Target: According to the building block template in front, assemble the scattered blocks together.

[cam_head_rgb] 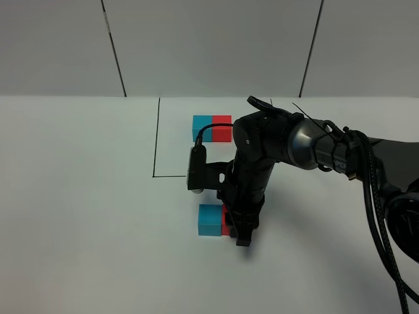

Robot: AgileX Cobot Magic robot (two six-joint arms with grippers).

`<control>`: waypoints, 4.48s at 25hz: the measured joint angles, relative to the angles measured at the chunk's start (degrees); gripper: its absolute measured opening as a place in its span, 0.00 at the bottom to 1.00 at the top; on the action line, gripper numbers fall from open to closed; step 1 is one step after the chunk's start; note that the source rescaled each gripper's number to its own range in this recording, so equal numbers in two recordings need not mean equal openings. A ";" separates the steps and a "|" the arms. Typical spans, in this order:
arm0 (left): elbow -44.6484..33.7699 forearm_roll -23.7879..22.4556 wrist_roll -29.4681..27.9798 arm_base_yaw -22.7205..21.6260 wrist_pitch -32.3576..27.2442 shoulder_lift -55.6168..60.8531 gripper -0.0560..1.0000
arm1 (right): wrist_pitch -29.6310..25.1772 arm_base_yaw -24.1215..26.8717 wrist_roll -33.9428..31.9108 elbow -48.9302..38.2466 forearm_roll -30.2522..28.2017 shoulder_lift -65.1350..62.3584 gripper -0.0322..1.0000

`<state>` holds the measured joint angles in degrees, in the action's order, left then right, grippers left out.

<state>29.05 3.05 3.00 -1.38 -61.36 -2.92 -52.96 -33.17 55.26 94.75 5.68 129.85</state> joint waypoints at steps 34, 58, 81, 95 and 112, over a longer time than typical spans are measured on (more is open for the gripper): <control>0.00 0.00 0.00 0.00 0.00 0.00 0.71 | -0.49 27.01 -47.46 -20.17 -3.15 -36.89 1.00; 0.00 0.00 0.00 0.00 0.00 0.00 0.71 | -7.10 34.70 -52.49 -65.48 -4.18 -117.73 1.00; 0.00 0.00 0.00 0.00 0.00 0.00 0.71 | -7.33 33.14 -52.54 -66.08 -4.23 -130.25 1.00; 0.00 0.00 0.00 0.00 0.00 0.00 0.71 | -7.33 33.14 -52.66 -66.08 -4.19 -130.25 1.00; 0.00 0.00 0.00 0.00 0.00 0.00 0.71 | -7.33 33.14 -54.23 -66.08 -4.18 -130.25 1.00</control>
<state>29.05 3.05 3.00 -1.38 -61.36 -2.92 -60.29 -0.04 1.03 28.67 1.51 -0.40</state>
